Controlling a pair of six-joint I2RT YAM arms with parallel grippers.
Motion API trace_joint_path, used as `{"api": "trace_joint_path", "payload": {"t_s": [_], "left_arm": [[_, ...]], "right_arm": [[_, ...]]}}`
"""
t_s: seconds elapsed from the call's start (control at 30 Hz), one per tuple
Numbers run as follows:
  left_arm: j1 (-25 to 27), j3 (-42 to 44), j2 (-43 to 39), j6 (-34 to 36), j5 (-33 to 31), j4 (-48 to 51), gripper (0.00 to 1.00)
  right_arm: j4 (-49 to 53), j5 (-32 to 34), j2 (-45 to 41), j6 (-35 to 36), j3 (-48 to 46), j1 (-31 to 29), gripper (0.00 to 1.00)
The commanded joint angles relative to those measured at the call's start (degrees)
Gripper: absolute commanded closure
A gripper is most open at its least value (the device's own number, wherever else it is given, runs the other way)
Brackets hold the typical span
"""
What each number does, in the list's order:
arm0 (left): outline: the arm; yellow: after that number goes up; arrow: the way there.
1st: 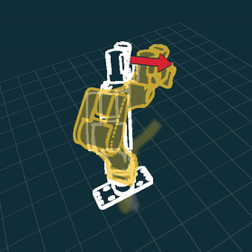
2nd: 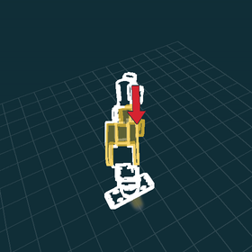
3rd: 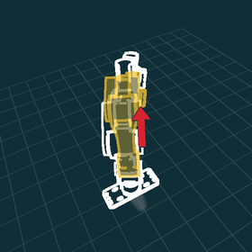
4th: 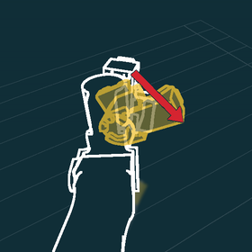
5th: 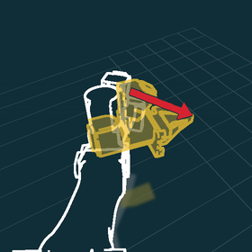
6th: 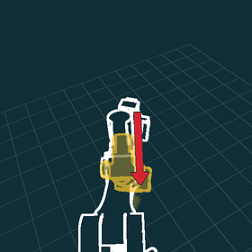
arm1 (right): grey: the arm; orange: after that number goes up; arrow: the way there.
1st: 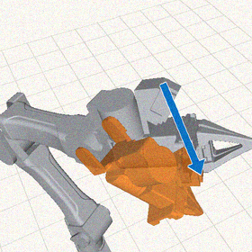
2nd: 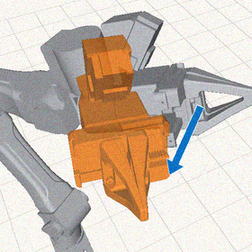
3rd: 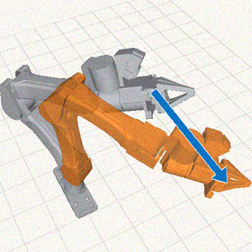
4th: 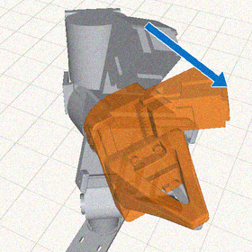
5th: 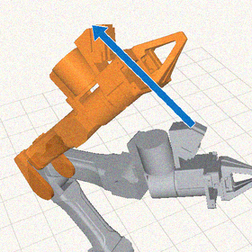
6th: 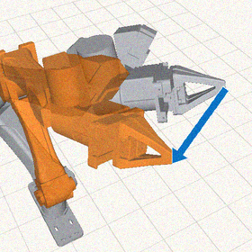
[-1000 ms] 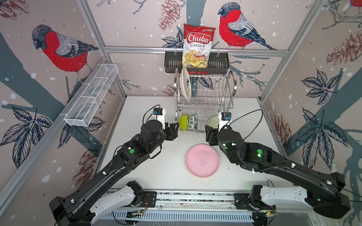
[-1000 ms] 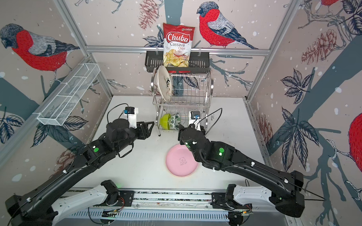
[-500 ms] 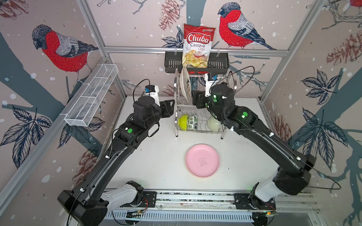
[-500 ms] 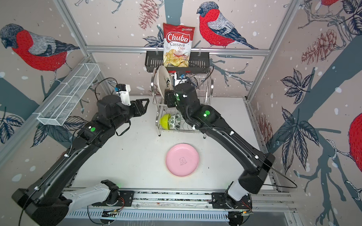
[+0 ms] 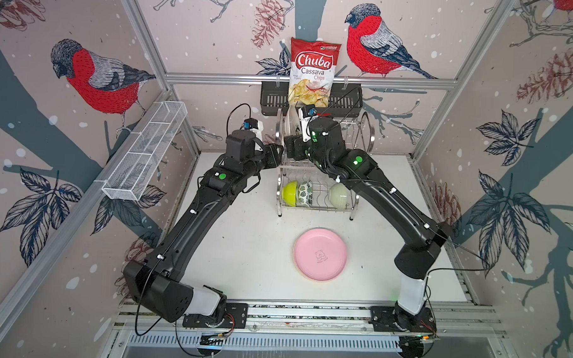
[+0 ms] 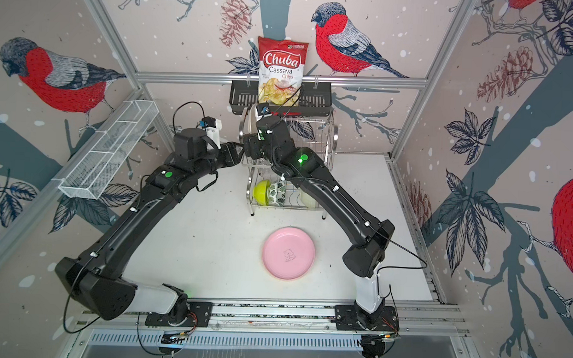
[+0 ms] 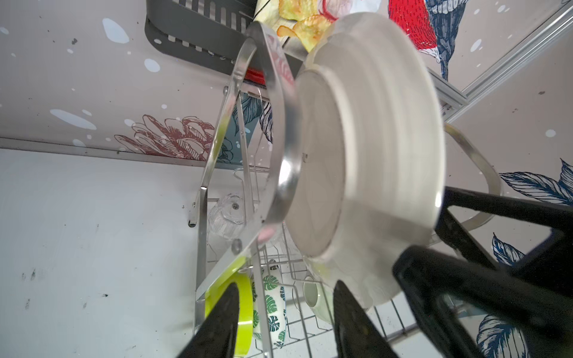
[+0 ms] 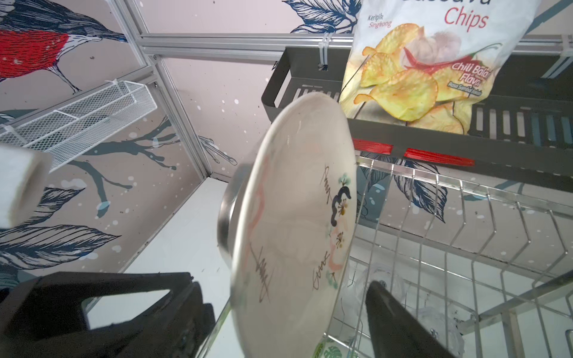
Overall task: Unload the mixed dishes from the dish rack
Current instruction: 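Lift the white floral plate out of the rack with the right gripper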
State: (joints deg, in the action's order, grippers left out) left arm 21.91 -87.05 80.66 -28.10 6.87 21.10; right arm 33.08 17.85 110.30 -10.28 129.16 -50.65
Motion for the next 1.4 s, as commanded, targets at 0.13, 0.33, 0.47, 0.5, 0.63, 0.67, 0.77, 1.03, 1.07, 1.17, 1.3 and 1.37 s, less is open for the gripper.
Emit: {"api": "trace_joint_path", "payload": {"t_s": [0.13, 0.33, 0.47, 0.5, 0.63, 0.67, 0.77, 1.03, 1.07, 1.17, 1.3, 1.37], "left_arm": [[-1.82, -1.15, 2.88, -0.99, 6.04, -2.46, 0.54], [-1.81, -1.79, 5.83, -1.49, 9.05, -2.80, 0.59], [-1.82, -2.49, 7.13, -1.51, 9.54, -2.24, 0.66], [-1.87, -2.46, 7.22, -1.69, 9.82, -2.25, 0.66], [-1.87, -2.34, 7.40, -1.87, 10.65, -2.39, 0.69], [-1.83, -2.37, 7.40, -1.87, 10.61, -2.30, 0.69], [-1.87, -2.17, 7.32, -1.64, 10.39, -2.23, 0.70], [-1.85, -1.57, 7.31, -1.52, 10.11, -2.06, 0.70], [-1.87, -1.48, 7.27, -1.49, 10.03, -2.03, 0.70], [-1.87, -1.29, 7.14, -1.52, 10.14, -2.00, 0.70], [-1.87, -1.21, 6.88, -1.43, 10.10, -1.97, 0.70], [-1.87, -1.12, 6.79, -1.30, 9.96, -1.92, 0.70]], "right_arm": [[-3.15, -4.08, 2.74, -0.86, 1.15, 1.94, 0.30], [-3.53, -5.76, 5.76, -1.47, 2.97, 2.63, 0.34], [-4.37, -6.24, 6.98, -1.79, 3.20, 3.07, 0.40], [-4.51, -6.33, 7.24, -1.83, 3.20, 3.13, 0.41], [-4.76, -6.68, 7.95, -2.14, 3.11, 3.24, 0.47], [-4.78, -6.68, 8.03, -2.22, 3.03, 3.22, 0.48], [-4.93, -6.90, 8.32, -2.64, 2.85, 3.30, 0.57], [-5.38, -7.21, 7.85, -3.16, 1.65, 3.24, 0.69], [-5.61, -7.29, 7.63, -3.16, 1.09, 3.20, 0.71], [-6.56, -7.39, 6.75, -3.57, -0.42, 3.14, 0.76], [-6.72, -7.47, 6.07, -3.61, -0.81, 3.17, 0.79], [-6.87, -7.80, 5.68, -3.62, -0.84, 3.19, 0.80]]}}
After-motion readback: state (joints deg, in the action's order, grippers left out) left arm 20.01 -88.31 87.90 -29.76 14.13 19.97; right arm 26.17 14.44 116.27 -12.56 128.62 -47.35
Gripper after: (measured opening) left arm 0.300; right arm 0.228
